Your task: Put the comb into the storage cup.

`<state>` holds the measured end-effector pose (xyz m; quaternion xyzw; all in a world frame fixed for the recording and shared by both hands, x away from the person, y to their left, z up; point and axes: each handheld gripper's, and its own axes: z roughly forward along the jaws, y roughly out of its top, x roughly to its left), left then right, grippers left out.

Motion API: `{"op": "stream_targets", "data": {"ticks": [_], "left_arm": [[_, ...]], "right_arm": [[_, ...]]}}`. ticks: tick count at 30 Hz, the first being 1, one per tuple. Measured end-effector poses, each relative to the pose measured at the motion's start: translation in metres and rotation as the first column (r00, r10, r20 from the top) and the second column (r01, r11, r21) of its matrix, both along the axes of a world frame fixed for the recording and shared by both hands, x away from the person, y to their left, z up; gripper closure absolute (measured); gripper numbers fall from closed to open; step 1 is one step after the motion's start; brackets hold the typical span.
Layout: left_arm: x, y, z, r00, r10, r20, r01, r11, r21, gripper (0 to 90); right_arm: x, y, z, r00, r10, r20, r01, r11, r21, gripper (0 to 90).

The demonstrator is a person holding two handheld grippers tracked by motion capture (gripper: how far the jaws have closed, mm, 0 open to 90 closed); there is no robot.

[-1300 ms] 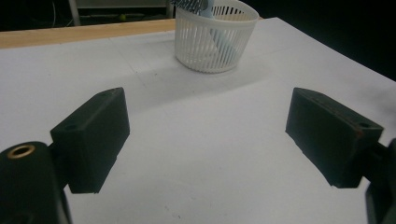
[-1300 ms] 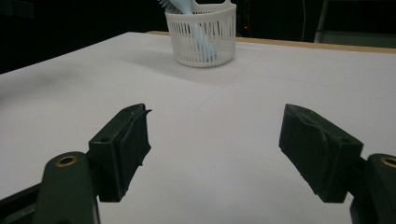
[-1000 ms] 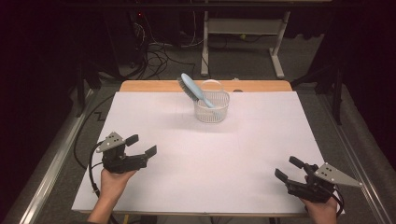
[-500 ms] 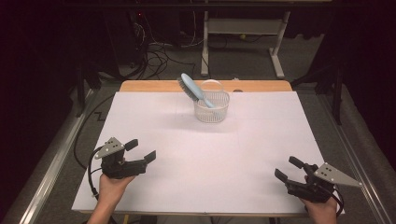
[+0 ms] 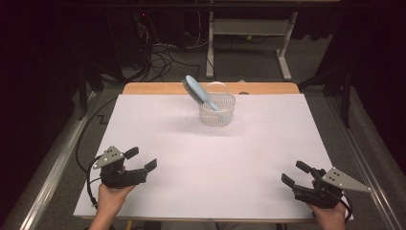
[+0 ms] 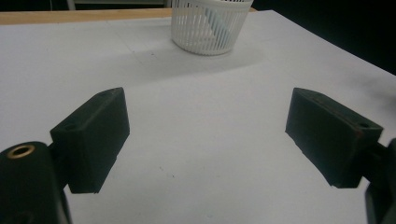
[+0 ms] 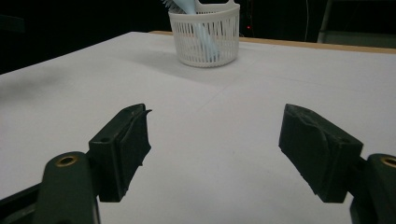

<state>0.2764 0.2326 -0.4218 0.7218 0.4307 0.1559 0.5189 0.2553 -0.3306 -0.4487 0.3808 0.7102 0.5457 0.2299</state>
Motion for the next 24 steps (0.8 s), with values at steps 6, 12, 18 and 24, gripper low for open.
{"op": "stream_targets", "data": {"ticks": [6, 12, 18, 24], "left_arm": [[-0.003, -0.001, -0.007, 1.0, -0.002, 0.001, 0.002, 0.9999, 0.016, 13.1], [-0.006, 0.001, -0.011, 0.9999, 0.011, 0.003, -0.011, 0.9999, 0.011, 13.2], [-0.007, 0.001, -0.015, 0.9997, 0.024, -0.005, -0.024, 0.9994, 0.023, 13.2], [-0.011, 0.002, -0.02, 0.9988, 0.048, 0.007, -0.048, 0.9986, 0.023, 13.2]], "right_arm": [[0.0, 0.001, 0.0, 1.0, -0.002, -0.002, 0.002, 1.0, 0.0, 24.7], [0.001, 0.001, -0.001, 1.0, -0.001, -0.006, 0.001, 1.0, 0.002, 24.7], [0.0, 0.0, 0.0, 0.9999, 0.006, -0.009, -0.006, 1.0, -0.002, 24.7], [-0.001, 0.001, 0.0, 0.9999, 0.009, -0.01, -0.009, 0.9999, -0.005, 24.8]]}}
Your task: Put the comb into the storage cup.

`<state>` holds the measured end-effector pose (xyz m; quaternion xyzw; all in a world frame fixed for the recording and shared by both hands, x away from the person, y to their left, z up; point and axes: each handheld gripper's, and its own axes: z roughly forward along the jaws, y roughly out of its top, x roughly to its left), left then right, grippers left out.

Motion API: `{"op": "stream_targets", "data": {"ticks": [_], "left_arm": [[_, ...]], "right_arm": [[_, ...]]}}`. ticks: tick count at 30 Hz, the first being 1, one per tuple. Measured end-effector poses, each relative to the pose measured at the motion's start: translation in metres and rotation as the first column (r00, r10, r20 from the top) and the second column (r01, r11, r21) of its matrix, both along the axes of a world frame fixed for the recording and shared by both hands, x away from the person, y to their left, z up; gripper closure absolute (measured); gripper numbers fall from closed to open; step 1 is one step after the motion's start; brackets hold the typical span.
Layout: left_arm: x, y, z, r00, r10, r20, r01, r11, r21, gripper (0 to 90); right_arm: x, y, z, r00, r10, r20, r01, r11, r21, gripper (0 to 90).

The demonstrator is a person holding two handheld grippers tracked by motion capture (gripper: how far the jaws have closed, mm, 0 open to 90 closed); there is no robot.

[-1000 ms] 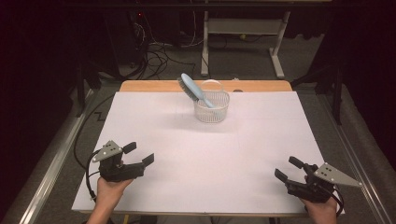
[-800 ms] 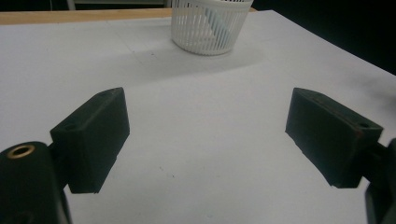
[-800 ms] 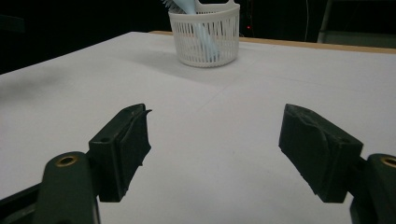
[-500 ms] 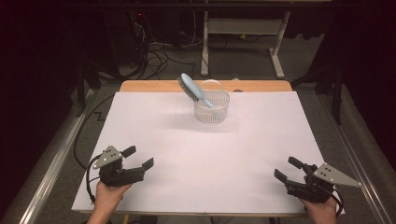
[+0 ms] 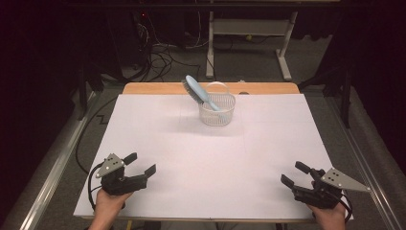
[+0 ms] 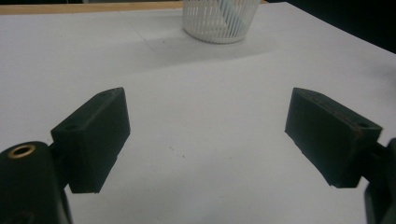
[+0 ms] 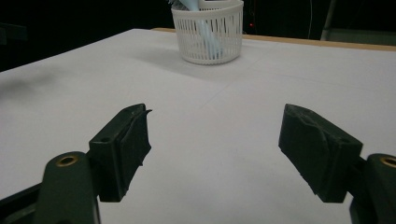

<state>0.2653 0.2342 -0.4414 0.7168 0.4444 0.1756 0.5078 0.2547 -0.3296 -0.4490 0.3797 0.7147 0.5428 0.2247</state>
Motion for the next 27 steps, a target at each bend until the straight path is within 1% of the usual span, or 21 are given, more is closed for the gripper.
{"op": "stream_targets", "data": {"ticks": [3, 7, 8, 11, 12, 15, 22, 27], "left_arm": [[-0.003, 0.001, -0.005, 1.0, 0.006, -0.006, -0.006, 0.9999, -0.01, 13.2], [-0.007, 0.003, -0.009, 0.9998, 0.009, -0.017, -0.009, 0.9999, -0.012, 13.2], [-0.008, 0.003, -0.01, 0.9998, 0.011, -0.017, -0.011, 0.9998, -0.015, 13.2], [-0.01, 0.005, -0.01, 0.9997, 0.024, -0.007, -0.024, 0.9997, 0.011, 13.2], [-0.01, 0.005, -0.011, 0.9995, 0.03, -0.008, -0.03, 0.9995, 0.012, 13.2], [-0.011, 0.007, -0.011, 0.9994, 0.032, -0.008, -0.032, 0.9995, 0.0, 13.2], [-0.01, 0.008, -0.012, 0.9994, 0.029, -0.017, -0.029, 0.9996, 0.0, 13.2], [-0.01, 0.009, -0.012, 0.9995, 0.029, -0.012, -0.03, 0.9995, -0.009, 13.2]], "right_arm": [[-0.001, 0.0, 0.0, 1.0, 0.004, -0.003, -0.004, 1.0, -0.005, 24.8], [-0.003, 0.001, 0.0, 0.9999, 0.01, -0.008, -0.01, 0.9999, -0.007, 24.7], [-0.002, 0.001, 0.0, 0.9999, 0.012, -0.009, -0.012, 0.9999, -0.008, 24.7], [-0.002, 0.001, 0.0, 0.9999, 0.01, -0.011, -0.01, 0.9999, -0.007, 24.7], [-0.002, 0.001, 0.0, 0.9999, 0.009, -0.013, -0.009, 1.0, -0.004, 24.6], [-0.002, 0.0, 0.0, 0.9999, 0.006, -0.014, -0.006, 1.0, 0.002, 24.6], [-0.001, 0.0, -0.001, 0.9998, 0.004, -0.018, -0.004, 1.0, -0.001, 24.6], [-0.001, 0.0, -0.001, 0.9999, 0.002, -0.017, -0.002, 1.0, -0.005, 24.7]]}}
